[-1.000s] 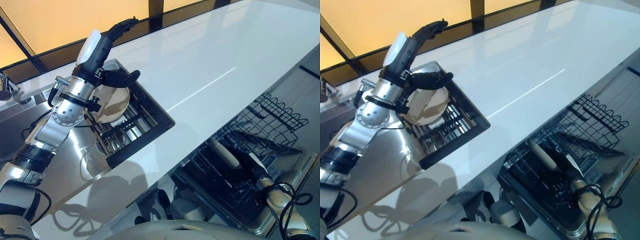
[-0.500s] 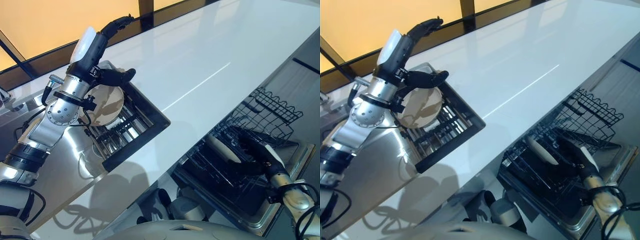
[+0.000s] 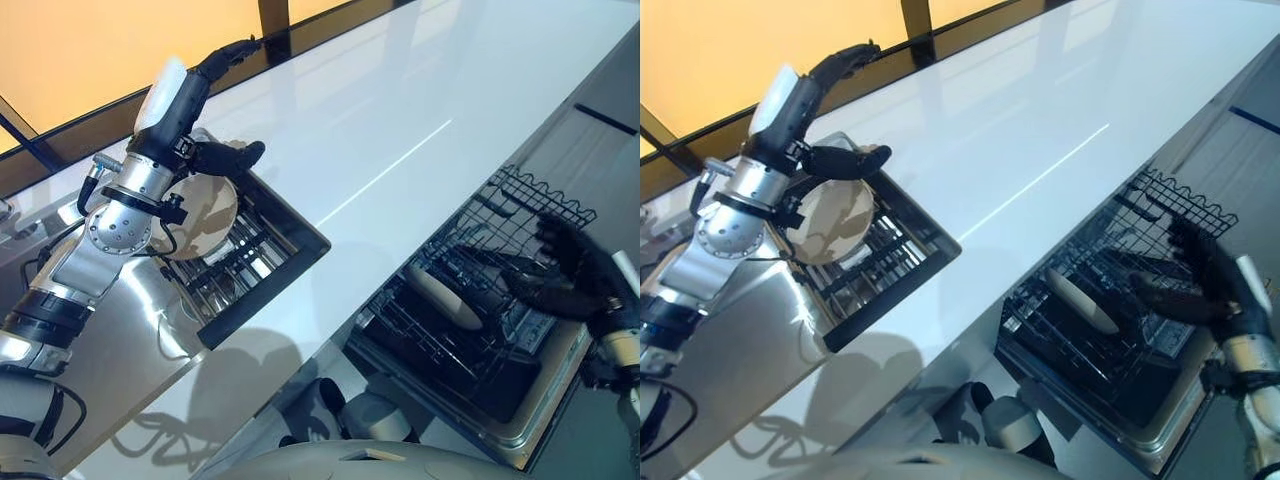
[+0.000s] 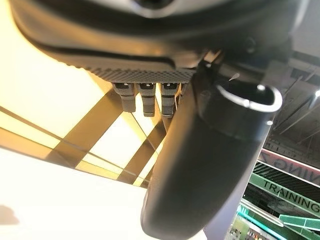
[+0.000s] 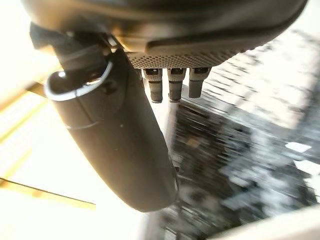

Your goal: Pick up plates and place into dishwasher.

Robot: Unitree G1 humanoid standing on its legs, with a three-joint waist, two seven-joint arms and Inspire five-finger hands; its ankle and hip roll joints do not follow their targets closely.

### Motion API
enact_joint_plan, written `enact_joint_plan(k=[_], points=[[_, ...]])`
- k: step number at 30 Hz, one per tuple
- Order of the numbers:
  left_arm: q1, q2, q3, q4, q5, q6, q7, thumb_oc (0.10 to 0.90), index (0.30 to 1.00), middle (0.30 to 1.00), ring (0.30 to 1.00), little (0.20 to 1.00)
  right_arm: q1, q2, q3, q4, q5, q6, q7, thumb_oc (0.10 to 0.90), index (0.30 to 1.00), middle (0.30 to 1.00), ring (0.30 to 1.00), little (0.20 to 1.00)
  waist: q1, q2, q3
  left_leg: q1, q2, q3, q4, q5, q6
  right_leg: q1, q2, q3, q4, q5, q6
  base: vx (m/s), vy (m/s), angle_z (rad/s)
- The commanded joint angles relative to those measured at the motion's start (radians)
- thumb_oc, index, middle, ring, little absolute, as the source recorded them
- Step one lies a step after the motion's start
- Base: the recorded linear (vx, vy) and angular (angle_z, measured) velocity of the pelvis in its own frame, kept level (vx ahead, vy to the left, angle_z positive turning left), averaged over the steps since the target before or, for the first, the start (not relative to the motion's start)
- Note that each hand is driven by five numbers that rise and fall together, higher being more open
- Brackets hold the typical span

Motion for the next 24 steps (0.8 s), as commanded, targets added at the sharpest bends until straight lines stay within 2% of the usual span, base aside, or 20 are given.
enact_joint_plan(k=[1, 3, 7, 11, 18, 24], points=[[-0.061, 0.028, 0.137, 0.052, -0.01, -0.016, 0.047, 0.8, 0.9, 0.9, 0.9, 0.9, -0.106, -0.053, -0.131, -0.12, 0.081, -0.195, -0.08, 0.8, 0.9, 0.9, 0.9, 0.9, 0.004, 0.022, -0.083, -0.009, 0.0, 0.006, 0.007, -0.062, 0.013, -0.023, -0.02, -0.039, 0.056, -0.065, 0.162, 0.0, 0.0, 0.0], [-0.035, 0.022, 0.152, 0.076, 0.008, 0.007, 0.037, 0.8, 0.9, 0.9, 0.9, 0.9, -0.125, -0.038, -0.148, -0.15, 0.061, -0.26, -0.121, 0.8, 0.9, 0.9, 0.9, 0.9, 0.015, 0.031, -0.085, -0.013, -0.002, 0.003, 0.007, -0.055, 0.01, -0.023, -0.021, -0.045, 0.057, -0.066, 0.158, 0.0, 0.0, 0.0], [0.005, -0.002, 0.17, 0.113, 0.036, 0.018, 0.021, 0.8, 0.9, 0.9, 0.9, 0.9, -0.144, -0.027, -0.145, -0.176, 0.038, -0.277, -0.102, 0.8, 0.9, 0.9, 0.9, 0.9, 0.025, 0.033, -0.08, -0.024, -0.003, 0.014, 0.011, -0.031, 0.01, -0.028, -0.021, -0.056, 0.061, -0.053, 0.144, -0.05, -0.037, -0.01], [0.053, -0.041, 0.167, 0.15, 0.072, 0.028, 0.0, 0.8, 0.9, 0.9, 0.9, 0.9, -0.197, -0.053, -0.09, -0.178, -0.062, -0.244, -0.12, 0.8, 0.9, 0.9, 0.9, 0.9, 0.051, 0.04, -0.078, -0.028, -0.008, -0.003, 0.013, -0.026, 0.01, -0.019, -0.025, -0.07, 0.057, -0.057, 0.137, 0.01, 0.001, 0.01], [0.149, -0.132, 0.152, 0.173, 0.112, 0.047, -0.026, 0.8, 0.9, 0.9, 0.9, 0.9, -0.255, -0.094, -0.024, -0.164, -0.089, -0.192, -0.133, 0.8, 0.9, 0.9, 0.9, 0.9, 0.092, 0.041, -0.067, -0.033, -0.01, -0.028, 0.018, -0.018, 0.008, -0.005, -0.032, -0.091, 0.062, -0.068, 0.129, 0.0, -0.002, 0.04], [0.146, -0.159, 0.108, 0.189, 0.126, 0.058, -0.043, 0.8, 0.9, 0.9, 0.9, 0.9, -0.292, -0.122, 0.018, -0.15, -0.089, -0.174, -0.15, 0.8, 0.9, 0.9, 0.9, 0.9, 0.112, 0.039, -0.059, -0.044, -0.013, -0.035, 0.022, -0.01, 0.006, -0.008, -0.034, -0.098, 0.069, -0.07, 0.123, -0.01, -0.007, 0.11]])
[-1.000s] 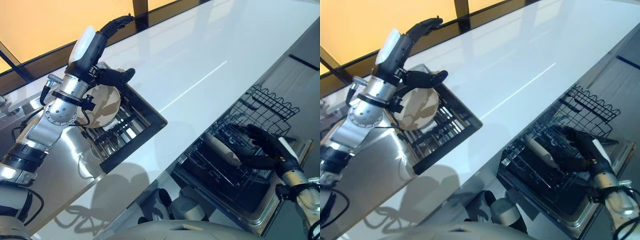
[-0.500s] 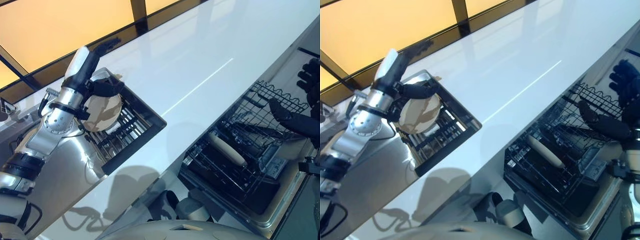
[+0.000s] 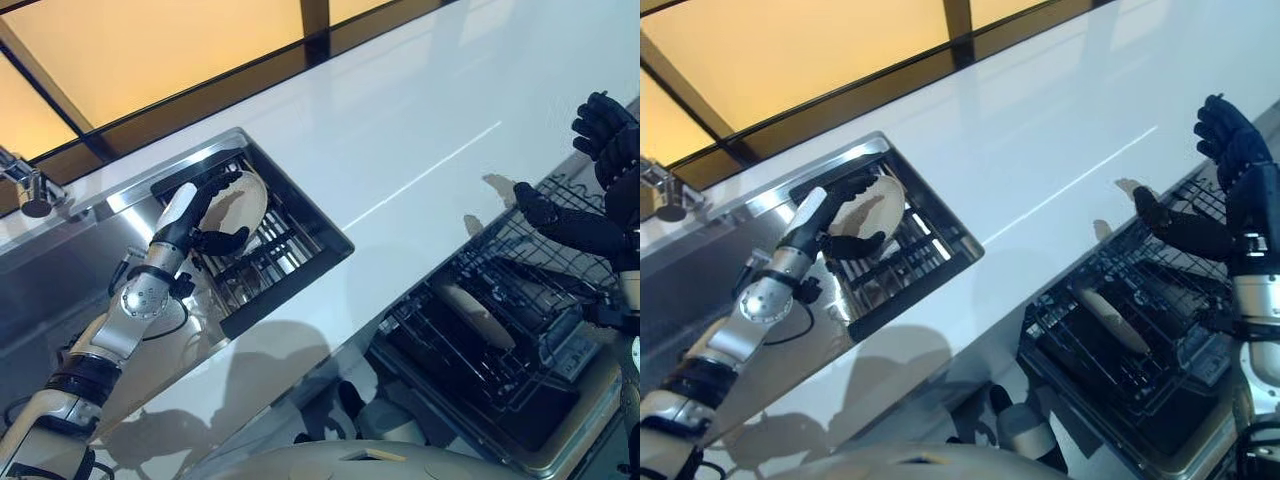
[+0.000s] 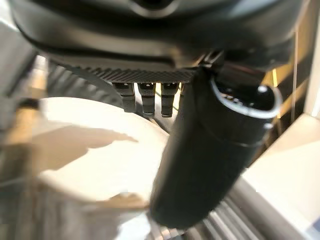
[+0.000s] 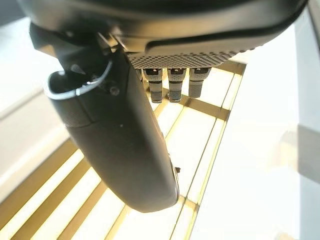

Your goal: Pick up plates and place into dishwasher.

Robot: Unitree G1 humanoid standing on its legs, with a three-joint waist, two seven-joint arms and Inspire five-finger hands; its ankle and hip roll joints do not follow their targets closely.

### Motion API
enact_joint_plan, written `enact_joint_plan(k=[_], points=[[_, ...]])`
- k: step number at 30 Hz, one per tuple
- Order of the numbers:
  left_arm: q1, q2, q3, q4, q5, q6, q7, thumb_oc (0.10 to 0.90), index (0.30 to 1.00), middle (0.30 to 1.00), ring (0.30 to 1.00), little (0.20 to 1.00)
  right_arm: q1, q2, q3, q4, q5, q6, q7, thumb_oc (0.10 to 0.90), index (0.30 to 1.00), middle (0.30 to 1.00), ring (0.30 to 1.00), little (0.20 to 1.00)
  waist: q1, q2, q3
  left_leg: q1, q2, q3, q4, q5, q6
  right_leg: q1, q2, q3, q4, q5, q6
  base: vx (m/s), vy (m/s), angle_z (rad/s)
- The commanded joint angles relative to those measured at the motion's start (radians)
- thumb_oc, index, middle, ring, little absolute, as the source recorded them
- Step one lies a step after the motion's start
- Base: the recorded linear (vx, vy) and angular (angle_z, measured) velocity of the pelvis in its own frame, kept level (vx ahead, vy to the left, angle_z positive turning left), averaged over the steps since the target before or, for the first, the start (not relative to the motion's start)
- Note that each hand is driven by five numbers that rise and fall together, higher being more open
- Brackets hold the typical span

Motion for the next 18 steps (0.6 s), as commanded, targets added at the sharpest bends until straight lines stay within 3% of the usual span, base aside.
enact_joint_plan(k=[1, 8, 18], points=[[-0.131, 0.039, 0.047, 0.01, 0.002, -0.031, 0.022, 0.8, 0.9, 0.9, 0.9, 0.9, -0.127, -0.063, -0.035, -0.074, 0.004, -0.067, -0.055, 0.8, 0.9, 0.9, 0.9, 0.9, 0.004, -0.017, -0.04, -0.023, -0.014, -0.008, 0.018, -0.016, 0.006, 0.003, -0.029, -0.066, 0.07, -0.071, 0.123, -0.01, -0.002, 0.06], [-0.235, 0.04, -0.044, 0.149, 0.013, -0.034, 0.008, 0.8, 0.9, 0.9, 0.9, 0.9, -0.189, -0.134, -0.004, -0.049, 0.011, -0.055, -0.088, 0.8, 0.9, 0.9, 0.9, 0.9, -0.001, -0.016, -0.031, -0.026, -0.019, -0.014, 0.027, -0.017, 0.005, 0.007, -0.034, -0.067, 0.069, -0.07, 0.122, 0.0, -0.008, 0.02], [-0.349, 0.011, -0.102, 0.328, -0.001, -0.033, -0.047, 0.8, 0.9, 0.9, 0.9, 0.9, -0.194, -0.159, 0.005, -0.018, 0.026, -0.045, -0.053, 0.8, 0.9, 0.9, 0.9, 0.9, -0.042, -0.019, -0.024, -0.023, -0.018, 0.007, 0.038, -0.024, 0.004, 0.01, -0.036, -0.058, 0.067, -0.07, 0.125, 0.02, -0.011, 0.0]])
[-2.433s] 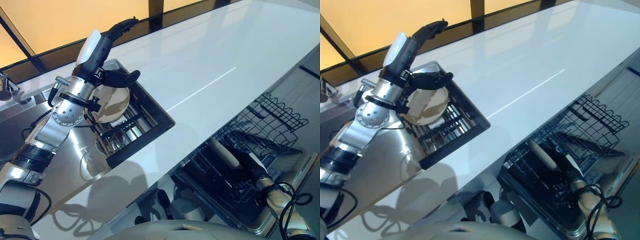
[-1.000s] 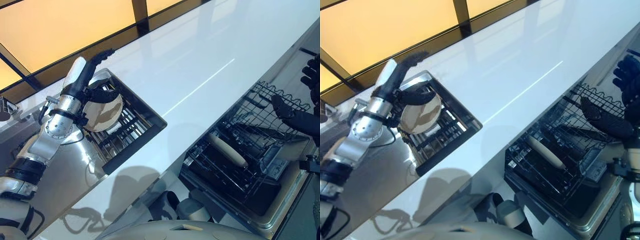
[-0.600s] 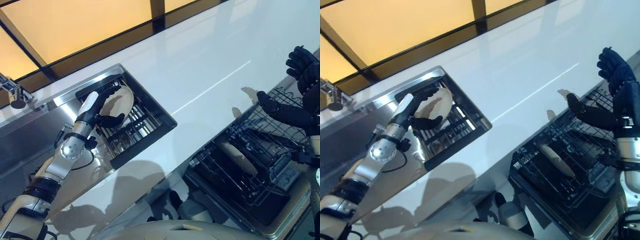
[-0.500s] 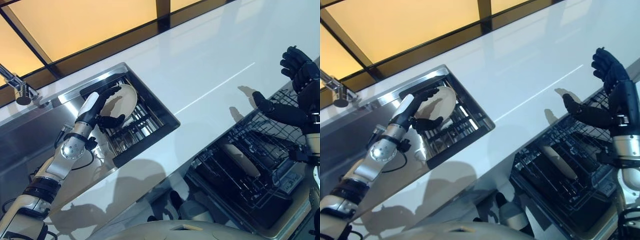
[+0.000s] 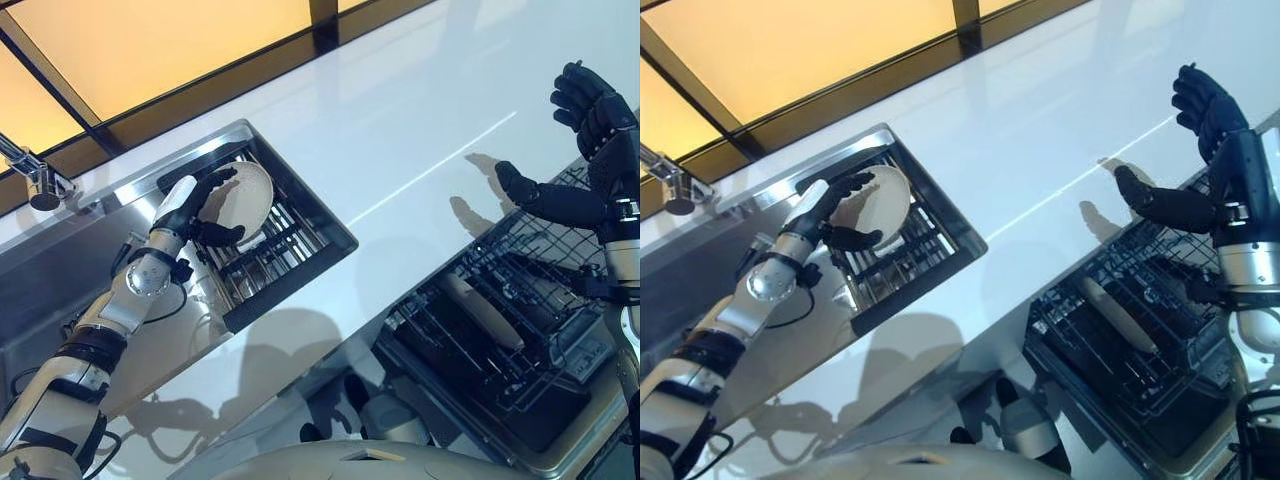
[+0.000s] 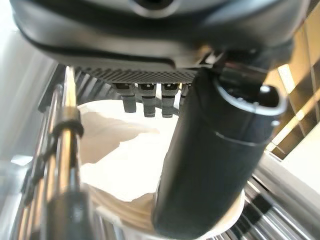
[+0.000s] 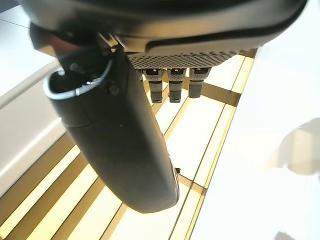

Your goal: Pick up plates and place into dishwasher.

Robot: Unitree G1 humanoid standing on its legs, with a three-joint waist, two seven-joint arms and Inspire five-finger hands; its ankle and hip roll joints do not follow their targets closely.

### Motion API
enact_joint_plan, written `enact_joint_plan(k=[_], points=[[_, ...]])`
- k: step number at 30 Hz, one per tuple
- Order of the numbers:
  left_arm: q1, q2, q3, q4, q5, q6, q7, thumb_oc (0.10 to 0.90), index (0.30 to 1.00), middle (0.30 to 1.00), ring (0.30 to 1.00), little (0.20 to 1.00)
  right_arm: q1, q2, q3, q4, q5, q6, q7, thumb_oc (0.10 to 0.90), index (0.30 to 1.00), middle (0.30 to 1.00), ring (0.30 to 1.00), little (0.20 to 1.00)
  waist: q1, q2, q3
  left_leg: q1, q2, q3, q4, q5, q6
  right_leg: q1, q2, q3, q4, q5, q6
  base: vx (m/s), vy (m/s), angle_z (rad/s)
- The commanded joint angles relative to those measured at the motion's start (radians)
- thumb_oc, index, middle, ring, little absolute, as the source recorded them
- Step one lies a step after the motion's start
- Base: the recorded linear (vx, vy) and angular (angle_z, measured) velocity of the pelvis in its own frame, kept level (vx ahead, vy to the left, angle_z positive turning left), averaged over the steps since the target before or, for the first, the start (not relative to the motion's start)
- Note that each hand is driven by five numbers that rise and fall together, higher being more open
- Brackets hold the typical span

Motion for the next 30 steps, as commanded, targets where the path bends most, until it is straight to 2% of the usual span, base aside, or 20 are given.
enact_joint_plan(k=[1, 8, 15, 18, 23, 30], points=[[-0.131, 0.008, -0.03, 0.06, 0.0, -0.045, -0.002, 0.8, 0.9, 0.9, 0.9, 0.9, -0.095, -0.073, -0.062, -0.04, 0.026, -0.068, -0.008, 0.8, 0.9, 0.9, 0.9, 0.9, -0.021, -0.039, -0.059, -0.024, -0.018, 0.017, 0.041, -0.03, 0.006, 0.005, -0.036, -0.051, 0.067, -0.069, 0.125, 0.04, -0.007, 0.0], [-0.193, -0.028, -0.079, 0.138, -0.026, -0.03, -0.071, 0.8, 0.9, 0.9, 0.9, 0.9, -0.11, -0.087, -0.053, -0.031, 0.029, -0.052, 0.001, 0.8, 0.9, 0.9, 0.9, 0.9, -0.048, -0.039, -0.046, -0.026, -0.015, 0.04, 0.051, -0.037, 0.006, -0.004, -0.037, -0.042, 0.069, -0.068, 0.126, 0.02, -0.015, 0.0], [-0.205, -0.04, -0.098, 0.121, -0.087, -0.014, -0.109, 0.8, 0.9, 0.9, 0.9, 0.9, -0.109, -0.09, -0.053, -0.024, 0.042, -0.046, -0.003, 0.8, 0.9, 0.9, 0.9, 0.9, -0.057, -0.033, -0.029, -0.035, -0.012, 0.051, 0.068, -0.043, 0.003, -0.011, -0.042, -0.039, 0.071, -0.068, 0.125, 0.0, 0.0, 0.0], [-0.197, -0.042, -0.097, 0.065, -0.131, 0.005, -0.115, 0.8, 0.9, 0.9, 0.9, 0.9, -0.104, -0.087, -0.058, -0.023, 0.035, -0.05, -0.008, 0.8, 0.9, 0.9, 0.9, 0.9, -0.054, -0.027, -0.019, -0.037, -0.013, 0.048, 0.072, -0.045, 0.002, -0.011, -0.043, -0.04, 0.072, -0.07, 0.123, 0.0, 0.0, 0.0], [-0.169, -0.006, -0.087, -0.087, -0.115, 0.045, -0.059, 0.8, 0.9, 0.9, 0.9, 0.9, -0.081, -0.073, -0.077, -0.036, 0.039, -0.059, -0.007, 0.8, 0.9, 0.9, 0.9, 0.9, -0.04, -0.019, -0.009, -0.04, -0.014, 0.035, 0.073, -0.043, -0.001, -0.01, -0.043, -0.045, 0.072, -0.072, 0.122, 0.0, 0.001, 0.01], [-0.121, 0.09, -0.003, -0.351, -0.033, 0.114, 0.015, 0.8, 0.9, 0.9, 0.9, 0.9, -0.045, -0.04, -0.107, -0.059, 0.011, -0.066, 0.007, 0.8, 0.9, 0.9, 0.9, 0.9, -0.005, -0.01, -0.011, -0.047, -0.015, 0.004, 0.071, -0.033, -0.005, -0.004, -0.04, -0.058, 0.071, -0.075, 0.115, 0.0, 0.003, 0.02]])
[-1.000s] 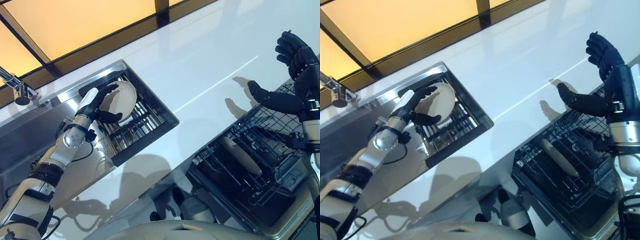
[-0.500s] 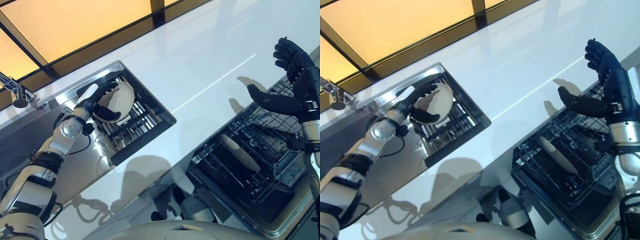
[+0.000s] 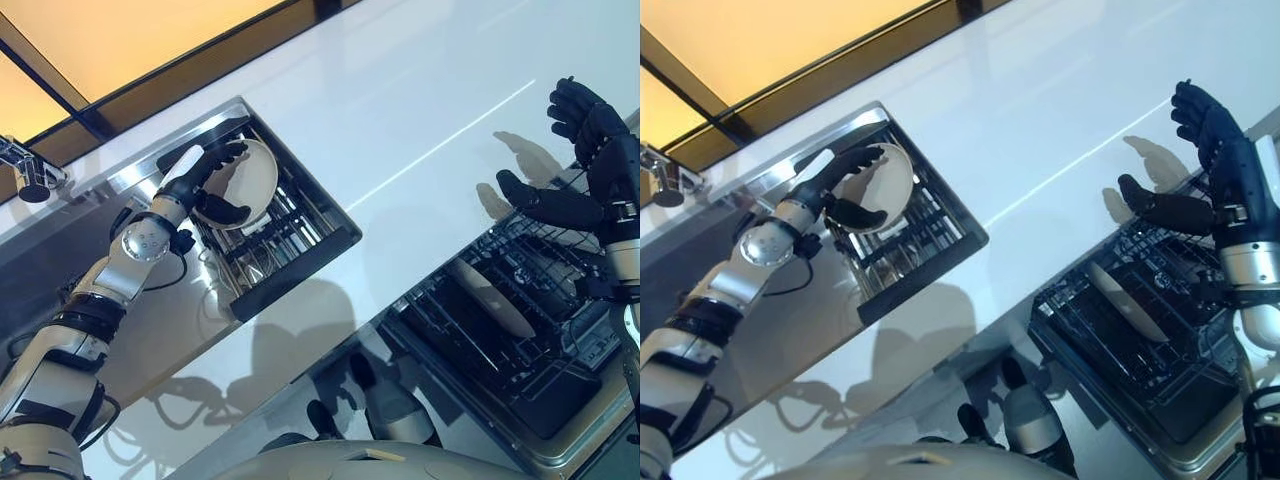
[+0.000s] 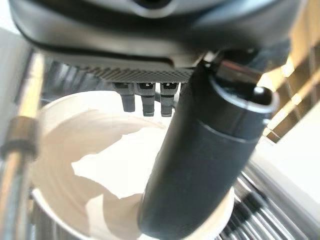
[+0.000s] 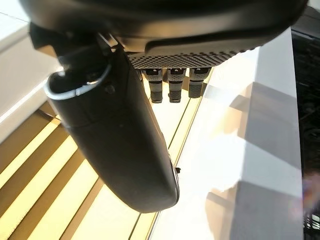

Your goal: Pick up plates and place into dishwasher.

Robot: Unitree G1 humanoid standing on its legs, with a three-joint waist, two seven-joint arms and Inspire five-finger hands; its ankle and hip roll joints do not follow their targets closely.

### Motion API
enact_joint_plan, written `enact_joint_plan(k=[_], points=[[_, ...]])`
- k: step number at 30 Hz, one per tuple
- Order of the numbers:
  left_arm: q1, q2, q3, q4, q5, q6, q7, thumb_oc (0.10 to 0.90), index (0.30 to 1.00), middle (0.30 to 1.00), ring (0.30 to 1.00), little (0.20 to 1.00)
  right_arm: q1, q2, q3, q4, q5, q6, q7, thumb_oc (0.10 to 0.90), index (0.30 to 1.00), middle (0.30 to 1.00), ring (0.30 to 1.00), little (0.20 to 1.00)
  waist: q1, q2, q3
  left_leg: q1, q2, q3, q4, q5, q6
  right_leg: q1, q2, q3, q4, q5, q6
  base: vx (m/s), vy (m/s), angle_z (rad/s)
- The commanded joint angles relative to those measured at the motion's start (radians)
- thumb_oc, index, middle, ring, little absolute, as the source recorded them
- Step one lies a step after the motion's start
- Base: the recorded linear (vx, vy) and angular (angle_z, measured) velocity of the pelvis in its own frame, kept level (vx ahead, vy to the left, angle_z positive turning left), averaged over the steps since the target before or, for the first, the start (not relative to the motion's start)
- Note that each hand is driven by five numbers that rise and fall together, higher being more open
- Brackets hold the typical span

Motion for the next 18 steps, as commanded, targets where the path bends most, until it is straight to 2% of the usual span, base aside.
enact_joint_plan(k=[1, 8, 18], points=[[-0.049, 0.034, 0.059, -0.103, 0.068, -0.026, 0.101, 0.8, 0.9, 0.9, 0.9, 0.9, -0.044, -0.013, -0.108, -0.096, 0.0, -0.095, -0.009, 0.8, 0.9, 0.9, 0.9, 0.9, -0.004, -0.035, -0.11, -0.038, -0.011, 0.004, 0.07, -0.032, -0.007, 0.003, -0.033, -0.054, 0.071, -0.076, 0.114, -0.01, -0.002, 0.09], [0.057, 0.042, 0.133, -0.244, 0.113, -0.025, 0.083, 0.8, 0.9, 0.9, 0.9, 0.9, -0.041, 0.014, -0.096, -0.123, -0.041, -0.092, 0.006, 0.8, 0.9, 0.9, 0.9, 0.9, 0.029, -0.04, -0.114, -0.041, -0.016, -0.033, 0.058, -0.024, -0.005, 0.013, -0.028, -0.065, 0.069, -0.082, 0.11, 0.0, 0.002, 0.02], [0.146, 0.021, 0.167, -0.301, 0.109, -0.028, 0.046, 0.8, 0.9, 0.9, 0.9, 0.9, -0.063, 0.034, -0.052, -0.138, -0.073, -0.069, 0.006, 0.8, 0.9, 0.9, 0.9, 0.9, 0.061, -0.046, -0.12, -0.039, -0.02, -0.058, 0.048, -0.022, -0.001, 0.019, -0.027, -0.074, 0.066, -0.085, 0.114, 0.0, 0.002, 0.01]])
